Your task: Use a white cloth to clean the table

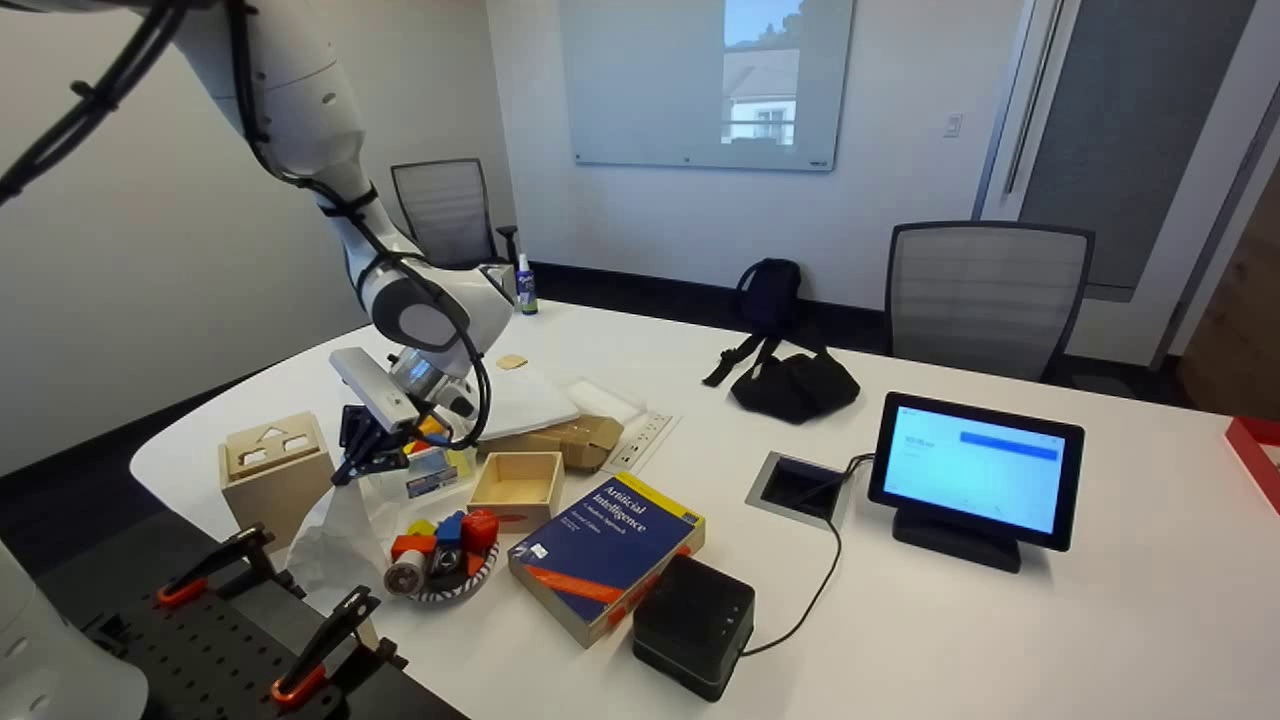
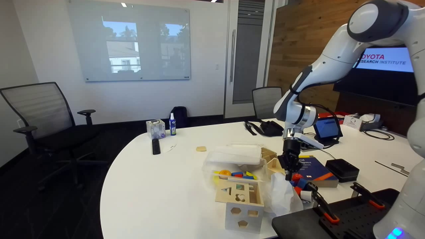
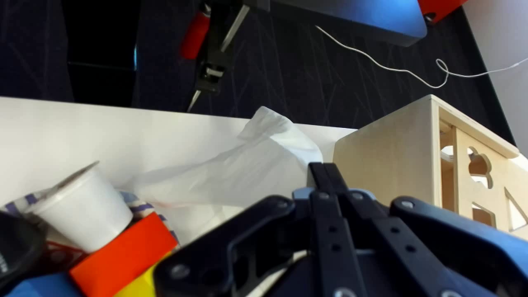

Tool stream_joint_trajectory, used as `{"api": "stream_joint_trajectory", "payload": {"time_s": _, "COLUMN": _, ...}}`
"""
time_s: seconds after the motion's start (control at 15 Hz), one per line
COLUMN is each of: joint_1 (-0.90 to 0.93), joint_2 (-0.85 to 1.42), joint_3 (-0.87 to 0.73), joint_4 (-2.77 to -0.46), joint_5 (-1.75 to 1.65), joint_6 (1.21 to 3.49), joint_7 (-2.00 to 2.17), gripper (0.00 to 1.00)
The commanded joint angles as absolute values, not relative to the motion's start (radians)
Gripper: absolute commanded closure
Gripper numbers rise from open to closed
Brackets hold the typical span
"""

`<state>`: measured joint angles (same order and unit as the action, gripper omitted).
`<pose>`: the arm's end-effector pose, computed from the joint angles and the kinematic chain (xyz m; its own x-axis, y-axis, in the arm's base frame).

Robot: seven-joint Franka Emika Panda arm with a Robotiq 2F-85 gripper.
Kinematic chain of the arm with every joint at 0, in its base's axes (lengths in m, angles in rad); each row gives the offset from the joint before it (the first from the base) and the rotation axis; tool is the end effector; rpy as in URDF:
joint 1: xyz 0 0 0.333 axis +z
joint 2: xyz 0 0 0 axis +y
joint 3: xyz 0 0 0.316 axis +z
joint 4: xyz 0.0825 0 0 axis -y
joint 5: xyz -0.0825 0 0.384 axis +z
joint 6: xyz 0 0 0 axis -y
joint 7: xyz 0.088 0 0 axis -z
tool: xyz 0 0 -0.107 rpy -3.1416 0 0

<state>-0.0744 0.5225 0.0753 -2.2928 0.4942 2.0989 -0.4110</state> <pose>0.4325 0.0279 0.0933 0.8206 0.1460 -0.5526 -0.1410 -0.8853 -0.4432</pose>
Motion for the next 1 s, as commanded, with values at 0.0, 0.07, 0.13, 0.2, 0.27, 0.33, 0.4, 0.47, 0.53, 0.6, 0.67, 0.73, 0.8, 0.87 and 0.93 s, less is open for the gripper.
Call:
{"api": "stream_joint_trajectory", "payload": {"time_s": 0.0, "joint_1": -0.068, "joint_2": 0.594, "joint_3": 0.101, "joint_4": -2.220, "joint_5": 0.448, "joint_6": 2.117, "joint_7": -0.393, "gripper": 1.00}}
{"api": "stream_joint_trajectory", "payload": {"time_s": 0.07, "joint_1": -0.066, "joint_2": 0.614, "joint_3": 0.105, "joint_4": -2.202, "joint_5": 0.436, "joint_6": 2.121, "joint_7": -0.387, "gripper": 1.00}}
{"api": "stream_joint_trajectory", "payload": {"time_s": 0.13, "joint_1": -0.065, "joint_2": 0.631, "joint_3": 0.108, "joint_4": -2.186, "joint_5": 0.423, "joint_6": 2.122, "joint_7": -0.384, "gripper": 1.00}}
{"api": "stream_joint_trajectory", "payload": {"time_s": 0.2, "joint_1": -0.062, "joint_2": 0.646, "joint_3": 0.110, "joint_4": -2.172, "joint_5": 0.407, "joint_6": 2.126, "joint_7": -0.379, "gripper": 1.00}}
{"api": "stream_joint_trajectory", "payload": {"time_s": 0.27, "joint_1": -0.061, "joint_2": 0.661, "joint_3": 0.111, "joint_4": -2.158, "joint_5": 0.394, "joint_6": 2.128, "joint_7": -0.374, "gripper": 1.00}}
{"api": "stream_joint_trajectory", "payload": {"time_s": 0.33, "joint_1": -0.060, "joint_2": 0.677, "joint_3": 0.111, "joint_4": -2.142, "joint_5": 0.382, "joint_6": 2.130, "joint_7": -0.368, "gripper": 1.00}}
{"api": "stream_joint_trajectory", "payload": {"time_s": 0.4, "joint_1": -0.057, "joint_2": 0.693, "joint_3": 0.110, "joint_4": -2.128, "joint_5": 0.368, "joint_6": 2.133, "joint_7": -0.359, "gripper": 1.00}}
{"api": "stream_joint_trajectory", "payload": {"time_s": 0.47, "joint_1": -0.054, "joint_2": 0.708, "joint_3": 0.109, "joint_4": -2.111, "joint_5": 0.355, "joint_6": 2.135, "joint_7": -0.348, "gripper": 1.00}}
{"api": "stream_joint_trajectory", "payload": {"time_s": 0.53, "joint_1": -0.050, "joint_2": 0.725, "joint_3": 0.109, "joint_4": -2.092, "joint_5": 0.343, "joint_6": 2.137, "joint_7": -0.333, "gripper": 1.00}}
{"api": "stream_joint_trajectory", "payload": {"time_s": 0.6, "joint_1": -0.044, "joint_2": 0.740, "joint_3": 0.107, "joint_4": -2.074, "joint_5": 0.328, "joint_6": 2.142, "joint_7": -0.315, "gripper": 1.00}}
{"api": "stream_joint_trajectory", "payload": {"time_s": 0.67, "joint_1": -0.038, "joint_2": 0.754, "joint_3": 0.106, "joint_4": -2.057, "joint_5": 0.317, "joint_6": 2.149, "joint_7": -0.293, "gripper": 1.00}}
{"api": "stream_joint_trajectory", "payload": {"time_s": 0.73, "joint_1": -0.035, "joint_2": 0.767, "joint_3": 0.105, "joint_4": -2.039, "joint_5": 0.310, "joint_6": 2.155, "joint_7": -0.274, "gripper": 1.00}}
{"api": "stream_joint_trajectory", "payload": {"time_s": 0.8, "joint_1": -0.028, "joint_2": 0.781, "joint_3": 0.103, "joint_4": -2.021, "joint_5": 0.300, "joint_6": 2.163, "joint_7": -0.249, "gripper": 1.00}}
{"api": "stream_joint_trajectory", "payload": {"time_s": 0.87, "joint_1": -0.024, "joint_2": 0.794, "joint_3": 0.101, "joint_4": -2.003, "joint_5": 0.294, "joint_6": 2.168, "joint_7": -0.224, "gripper": 1.00}}
{"api": "stream_joint_trajectory", "payload": {"time_s": 0.93, "joint_1": -0.012, "joint_2": 0.801, "joint_3": 0.095, "joint_4": -1.990, "joint_5": 0.279, "joint_6": 2.180, "joint_7": -0.198, "gripper": 1.00}}
